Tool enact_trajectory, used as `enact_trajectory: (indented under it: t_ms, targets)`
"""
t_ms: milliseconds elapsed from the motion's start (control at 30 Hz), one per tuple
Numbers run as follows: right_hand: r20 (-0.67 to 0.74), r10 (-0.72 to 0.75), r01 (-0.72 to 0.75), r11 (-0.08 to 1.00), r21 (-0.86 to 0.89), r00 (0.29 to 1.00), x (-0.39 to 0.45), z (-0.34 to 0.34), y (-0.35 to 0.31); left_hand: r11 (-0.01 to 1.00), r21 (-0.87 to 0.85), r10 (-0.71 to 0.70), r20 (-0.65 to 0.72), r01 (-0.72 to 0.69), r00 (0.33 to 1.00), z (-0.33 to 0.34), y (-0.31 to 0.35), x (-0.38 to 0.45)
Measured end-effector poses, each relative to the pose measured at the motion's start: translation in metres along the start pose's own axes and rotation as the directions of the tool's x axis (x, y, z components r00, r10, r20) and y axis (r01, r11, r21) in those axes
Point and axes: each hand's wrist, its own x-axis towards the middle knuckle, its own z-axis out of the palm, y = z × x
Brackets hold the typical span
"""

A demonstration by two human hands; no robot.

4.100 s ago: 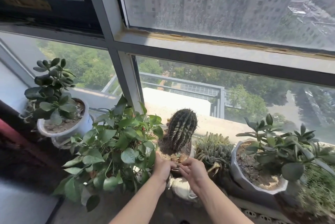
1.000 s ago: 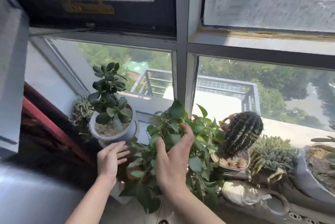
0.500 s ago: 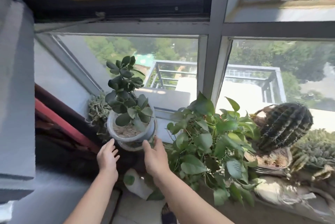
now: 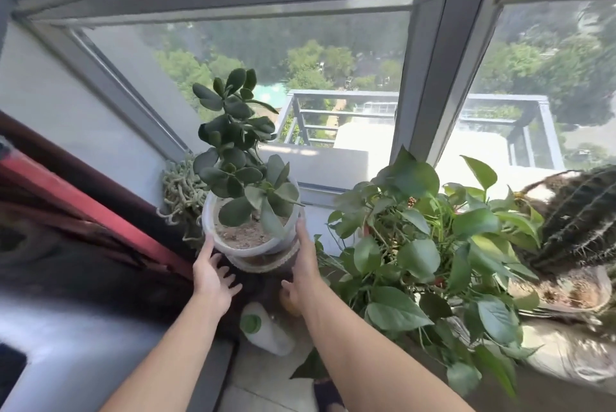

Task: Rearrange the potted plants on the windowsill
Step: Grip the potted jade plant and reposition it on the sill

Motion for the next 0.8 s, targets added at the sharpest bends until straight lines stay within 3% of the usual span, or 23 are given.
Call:
enact_trajectory:
  t_ms: [233,400,700,800]
  targets:
    - [0.025,-0.034,0.034,0.999,0.007,0.999,0.027,-0.004,0.015,1.0,-0.014,-0.018,0.096,0.02,0.995,-0.016,-0.004,0.024]
    - [0.069,-0.123,0.119,0.992,0.049,0.99,0.036,-0.002,0.016,0.998,0.06,0.0,0.095,-0.006,0.995,-0.016,-0.001,0.033]
    - [-0.005,-0.126,0.126,0.992,0.031,0.992,0.055,0.004,0.018,0.99,0.135,0.024,0.048,-0.03,0.999,-0.009,0.005,0.041]
    - [0.033,-0.105,0.101,0.991,0.088,0.994,0.058,0.006,0.022,0.99,0.132,0.036,0.044,-0.042,0.998,-0.012,0.008,0.044]
